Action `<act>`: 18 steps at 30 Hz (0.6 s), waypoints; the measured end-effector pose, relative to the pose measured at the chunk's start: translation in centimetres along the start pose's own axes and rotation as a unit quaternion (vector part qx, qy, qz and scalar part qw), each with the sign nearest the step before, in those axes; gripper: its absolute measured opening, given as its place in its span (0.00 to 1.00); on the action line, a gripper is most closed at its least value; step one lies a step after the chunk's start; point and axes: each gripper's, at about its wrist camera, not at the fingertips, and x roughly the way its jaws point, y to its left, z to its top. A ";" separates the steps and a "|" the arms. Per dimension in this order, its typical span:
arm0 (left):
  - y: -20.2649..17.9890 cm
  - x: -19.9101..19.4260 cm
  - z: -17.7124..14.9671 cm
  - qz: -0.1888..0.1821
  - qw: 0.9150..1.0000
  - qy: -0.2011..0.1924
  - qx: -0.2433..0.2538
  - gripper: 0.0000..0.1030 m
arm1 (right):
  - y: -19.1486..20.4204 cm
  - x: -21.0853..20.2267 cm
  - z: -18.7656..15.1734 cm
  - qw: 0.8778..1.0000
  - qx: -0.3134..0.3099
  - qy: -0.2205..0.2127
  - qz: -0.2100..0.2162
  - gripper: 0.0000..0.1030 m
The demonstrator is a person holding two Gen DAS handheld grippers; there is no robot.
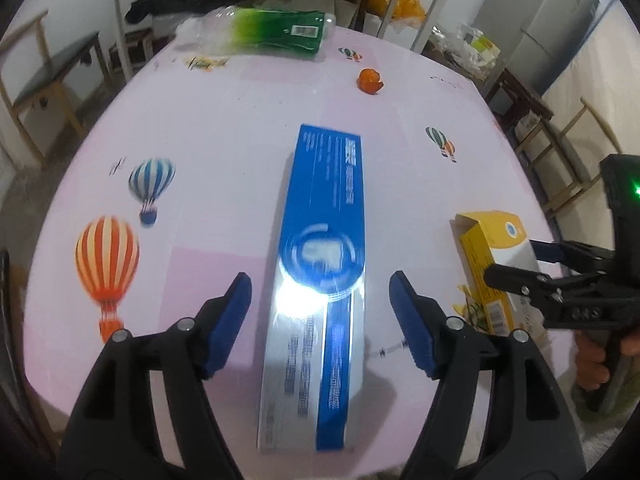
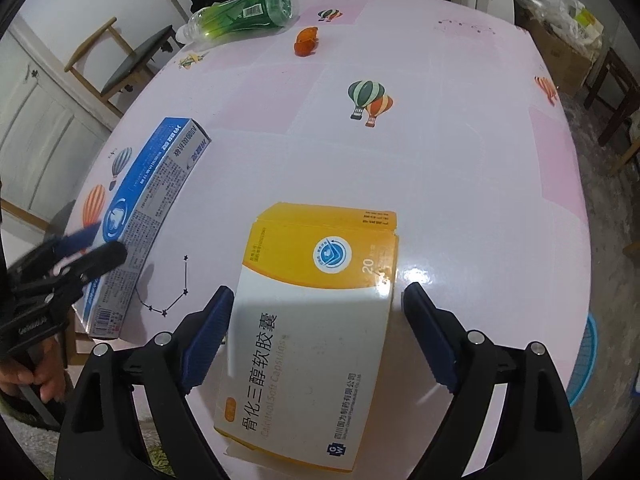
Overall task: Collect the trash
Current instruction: 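Grasp the blue toothpaste box with the left tool while the right tool holds the medicine box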
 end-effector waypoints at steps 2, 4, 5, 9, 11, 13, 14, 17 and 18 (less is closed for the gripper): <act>-0.3 0.8 0.6 0.006 1.000 0.004 0.006 0.65 | 0.2 0.0 0.0 1.000 -0.004 -0.002 -0.009 0.84; -0.7 1.5 1.0 0.018 1.000 0.007 0.016 0.65 | 0.2 0.2 0.1 1.000 -0.004 -0.001 -0.014 0.85; -0.8 1.7 1.1 0.021 1.000 0.009 0.020 0.65 | 0.2 0.3 0.1 1.000 -0.004 0.000 -0.016 0.85; -1.2 2.3 1.2 0.026 0.999 0.014 0.025 0.65 | 0.2 0.6 0.1 1.000 -0.004 0.001 -0.026 0.88; -1.3 2.4 1.2 0.030 0.999 0.014 0.030 0.65 | 0.2 0.9 0.2 0.999 -0.007 0.002 -0.032 0.89; -1.4 2.6 1.2 0.033 0.999 0.016 0.034 0.65 | 0.2 1.0 0.3 0.999 -0.010 0.002 -0.037 0.90; -1.4 2.8 1.2 0.034 0.999 0.018 0.035 0.65 | 0.2 1.0 0.3 0.999 -0.012 0.002 -0.040 0.91; -1.4 3.0 1.3 0.037 0.998 0.019 0.035 0.65 | 0.4 1.2 0.3 0.998 -0.021 0.002 -0.051 0.92; -1.4 3.0 1.3 0.038 0.998 0.019 0.035 0.65 | 0.5 1.2 0.3 0.998 -0.023 0.002 -0.053 0.92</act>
